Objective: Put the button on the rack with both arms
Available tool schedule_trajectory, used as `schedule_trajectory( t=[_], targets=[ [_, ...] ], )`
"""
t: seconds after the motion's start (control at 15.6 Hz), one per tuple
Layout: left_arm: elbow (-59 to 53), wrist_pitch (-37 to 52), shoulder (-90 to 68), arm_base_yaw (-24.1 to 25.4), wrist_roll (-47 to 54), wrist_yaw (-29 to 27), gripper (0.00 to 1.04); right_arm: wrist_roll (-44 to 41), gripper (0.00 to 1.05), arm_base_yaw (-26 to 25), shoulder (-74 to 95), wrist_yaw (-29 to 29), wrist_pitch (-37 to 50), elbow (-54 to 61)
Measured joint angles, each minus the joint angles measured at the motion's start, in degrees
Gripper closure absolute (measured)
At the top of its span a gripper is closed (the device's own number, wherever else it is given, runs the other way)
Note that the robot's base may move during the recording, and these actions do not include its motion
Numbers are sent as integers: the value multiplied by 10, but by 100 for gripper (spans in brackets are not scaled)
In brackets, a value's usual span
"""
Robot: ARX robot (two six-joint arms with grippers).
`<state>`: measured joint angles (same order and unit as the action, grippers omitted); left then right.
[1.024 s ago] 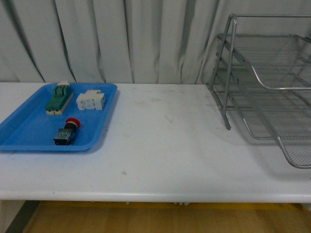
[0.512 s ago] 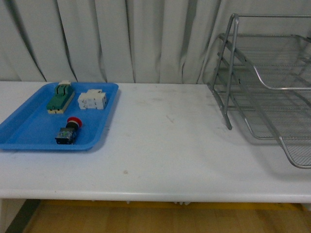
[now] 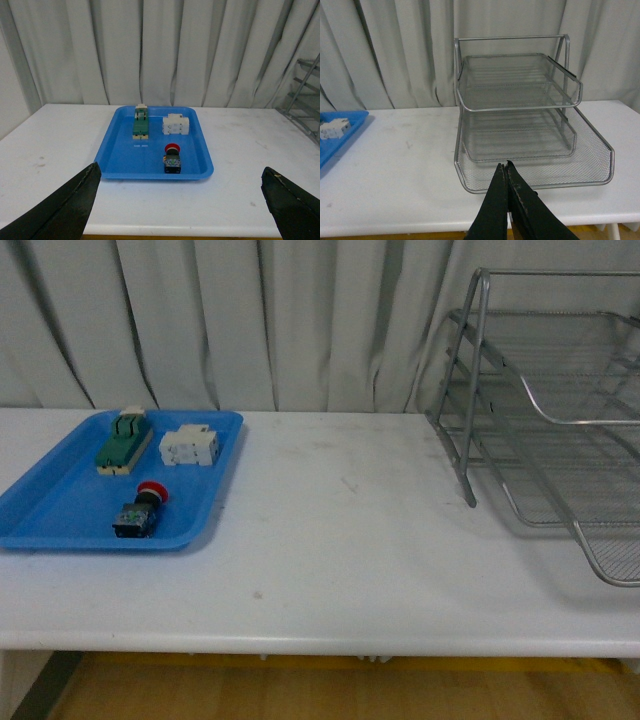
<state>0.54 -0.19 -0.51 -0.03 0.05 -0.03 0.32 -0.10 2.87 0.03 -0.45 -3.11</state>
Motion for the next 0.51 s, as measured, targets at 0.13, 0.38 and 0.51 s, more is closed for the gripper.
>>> schedule_trajectory(
  t=[0.13,0.38,0.51],
  targets=[
    [0,0,0,0,0,0,7,0,103,1,-5,0,1,3],
    [0,0,0,0,0,0,7,0,103,1,-27,0,5,25],
    [0,0,0,0,0,0,7,-1,103,1,-27,0,2,25]
  ],
)
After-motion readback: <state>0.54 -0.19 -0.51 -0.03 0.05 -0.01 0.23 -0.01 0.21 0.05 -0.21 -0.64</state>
